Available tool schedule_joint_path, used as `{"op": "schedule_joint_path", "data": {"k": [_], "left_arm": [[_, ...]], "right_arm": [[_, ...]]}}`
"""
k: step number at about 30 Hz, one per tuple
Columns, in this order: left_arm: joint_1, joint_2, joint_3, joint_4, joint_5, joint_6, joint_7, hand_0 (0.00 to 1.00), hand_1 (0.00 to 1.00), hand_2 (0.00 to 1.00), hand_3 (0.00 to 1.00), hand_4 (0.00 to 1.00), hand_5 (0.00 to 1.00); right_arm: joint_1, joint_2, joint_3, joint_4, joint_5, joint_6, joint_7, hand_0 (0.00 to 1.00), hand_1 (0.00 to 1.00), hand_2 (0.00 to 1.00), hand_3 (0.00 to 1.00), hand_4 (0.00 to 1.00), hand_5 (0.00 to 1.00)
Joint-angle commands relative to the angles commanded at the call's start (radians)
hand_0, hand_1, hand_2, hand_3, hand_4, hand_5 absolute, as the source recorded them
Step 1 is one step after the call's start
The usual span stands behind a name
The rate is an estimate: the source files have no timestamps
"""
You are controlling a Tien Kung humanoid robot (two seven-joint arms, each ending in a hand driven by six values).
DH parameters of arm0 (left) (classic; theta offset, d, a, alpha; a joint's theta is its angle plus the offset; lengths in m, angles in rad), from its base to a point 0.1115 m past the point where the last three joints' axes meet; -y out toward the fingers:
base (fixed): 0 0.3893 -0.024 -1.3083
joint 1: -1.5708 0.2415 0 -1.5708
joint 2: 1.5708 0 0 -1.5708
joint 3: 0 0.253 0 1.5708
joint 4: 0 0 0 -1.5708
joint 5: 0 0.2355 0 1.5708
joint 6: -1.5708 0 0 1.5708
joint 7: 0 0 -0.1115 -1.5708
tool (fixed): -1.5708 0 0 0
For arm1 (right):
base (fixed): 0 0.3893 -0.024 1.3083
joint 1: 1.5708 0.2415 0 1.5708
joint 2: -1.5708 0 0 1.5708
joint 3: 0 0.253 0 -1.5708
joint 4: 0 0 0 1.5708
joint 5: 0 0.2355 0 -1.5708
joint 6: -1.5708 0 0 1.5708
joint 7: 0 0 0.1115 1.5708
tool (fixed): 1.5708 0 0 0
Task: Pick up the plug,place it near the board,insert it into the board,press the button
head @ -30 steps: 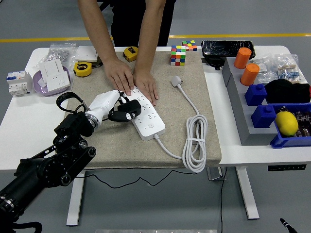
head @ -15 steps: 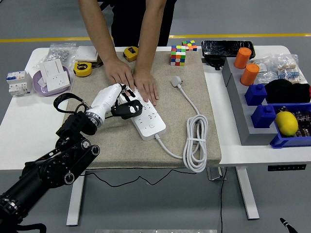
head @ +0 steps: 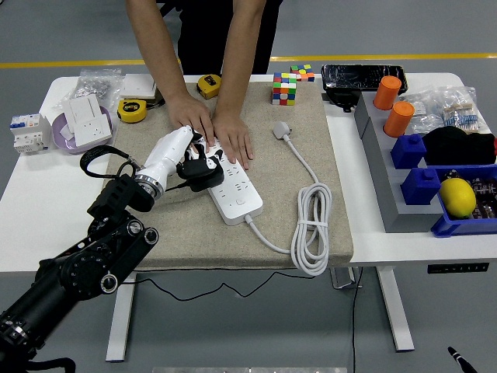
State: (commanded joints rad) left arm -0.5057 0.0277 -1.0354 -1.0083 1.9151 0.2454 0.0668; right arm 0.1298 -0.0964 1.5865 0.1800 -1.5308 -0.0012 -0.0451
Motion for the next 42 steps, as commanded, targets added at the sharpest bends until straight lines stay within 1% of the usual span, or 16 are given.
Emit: {"op": "schedule_joint_path", "data": {"k": [5, 9, 12, 15, 16, 18, 21, 22, 26, 27, 28, 33, 34, 39, 40, 42], "left_arm": [[0.014, -0.006, -0.051, -0.049, 0.021, 0.019, -0.007, 0.374, 0.129, 0.144, 0.176, 0.586, 0.390], [0.038, -0.015, -0.117, -0.095, 0.027, 0.036, -0.015, 0.374, 0.129, 0.144, 0.176, 0.586, 0.390], [0.047, -0.012, -0.146, -0.110, -0.004, 0.046, -0.028, 0.373, 0.141, 0.150, 0.188, 0.597, 0.400], [0.046, -0.006, -0.152, -0.090, -0.073, 0.023, -0.042, 0.373, 0.141, 0.150, 0.188, 0.597, 0.400], [0.044, -0.006, -0.150, -0.081, -0.090, 0.013, -0.043, 0.608, 0.581, 0.545, 0.533, 0.958, 0.464], [0.034, -0.010, -0.130, -0.051, -0.115, -0.021, -0.038, 0.608, 0.581, 0.545, 0.533, 0.958, 0.464], [0.019, -0.016, -0.098, -0.015, -0.120, -0.057, -0.024, 0.608, 0.581, 0.545, 0.533, 0.958, 0.464], [0.010, -0.020, -0.081, 0.006, -0.112, -0.071, -0.015, 0.704, 0.749, 0.712, 0.732, 0.998, 0.478], [-0.006, -0.027, -0.043, 0.057, -0.092, -0.097, 0.003, 0.704, 0.749, 0.712, 0.732, 0.998, 0.478], [-0.007, -0.028, -0.038, 0.065, -0.088, -0.099, 0.004, 0.704, 0.749, 0.712, 0.732, 0.998, 0.478], [-0.008, -0.028, -0.035, 0.073, -0.078, -0.098, 0.005, 0.731, 0.811, 0.744, 0.770, 0.998, 0.431], [-0.011, -0.028, -0.017, 0.091, -0.018, -0.094, 0.017, 0.731, 0.811, 0.744, 0.770, 0.998, 0.431], [-0.012, -0.028, -0.012, 0.095, -0.013, -0.092, 0.018, 0.704, 0.768, 0.709, 0.743, 0.998, 0.323], [-0.016, -0.028, 0.009, 0.110, 0.057, -0.084, 0.034, 0.704, 0.768, 0.709, 0.743, 0.998, 0.323], [-0.018, -0.028, 0.013, 0.112, 0.075, -0.084, 0.038, 0.639, 0.700, 0.654, 0.682, 0.998, 0.287], [-0.022, -0.028, 0.021, 0.116, 0.119, -0.085, 0.046, 0.639, 0.700, 0.654, 0.682, 0.998, 0.287]], "right_arm": [[-0.001, 0.001, 0.001, 0.000, 0.000, 0.000, 0.000, 0.813, 0.733, 0.734, 0.765, 0.998, 0.968], [-0.002, 0.001, 0.004, 0.000, 0.000, -0.001, 0.000, 0.813, 0.733, 0.734, 0.765, 0.998, 0.968], [-0.004, 0.001, 0.005, 0.000, -0.001, -0.001, -0.001, 0.813, 0.733, 0.734, 0.765, 0.998, 0.968], [-0.005, 0.001, 0.005, 0.000, -0.003, 0.000, -0.001, 0.813, 0.733, 0.734, 0.765, 0.998, 0.968], [-0.005, 0.000, 0.004, 0.000, -0.002, 0.000, -0.001, 0.813, 0.733, 0.734, 0.765, 0.998, 0.968], [-0.004, 0.000, 0.002, 0.000, -0.003, 0.000, -0.001, 0.813, 0.733, 0.734, 0.765, 0.998, 0.968], [-0.001, -0.001, -0.003, 0.000, 0.000, 0.001, 0.000, 0.813, 0.733, 0.734, 0.765, 0.998, 0.968], [0.000, -0.001, -0.005, 0.000, 0.001, 0.001, 0.001, 0.813, 0.733, 0.734, 0.765, 0.998, 0.969], [0.001, -0.002, -0.008, 0.000, 0.002, 0.002, 0.001, 0.813, 0.733, 0.734, 0.765, 0.998, 0.969], [0.000, -0.002, -0.007, 0.000, 0.000, 0.002, 0.001, 0.813, 0.733, 0.734, 0.765, 0.998, 0.969], [-0.003, -0.003, -0.003, 0.000, -0.004, 0.002, -0.001, 0.813, 0.733, 0.734, 0.765, 0.998, 0.970], [-0.010, -0.003, 0.004, 0.000, -0.012, 0.002, -0.003, 0.813, 0.733, 0.734, 0.765, 0.998, 0.970], [-0.010, -0.003, 0.005, 0.000, -0.012, 0.002, -0.003, 0.813, 0.734, 0.734, 0.765, 0.998, 0.970], [-0.003, -0.003, -0.002, 0.000, -0.004, 0.002, 0.000, 0.813, 0.734, 0.734, 0.765, 0.998, 0.970], [-0.002, -0.003, -0.003, 0.000, -0.003, 0.002, 0.001, 0.813, 0.734, 0.734, 0.765, 0.998, 0.971], [0.000, -0.004, -0.003, 0.000, -0.001, 0.002, 0.001, 0.813, 0.734, 0.734, 0.765, 0.998, 0.971]]}}
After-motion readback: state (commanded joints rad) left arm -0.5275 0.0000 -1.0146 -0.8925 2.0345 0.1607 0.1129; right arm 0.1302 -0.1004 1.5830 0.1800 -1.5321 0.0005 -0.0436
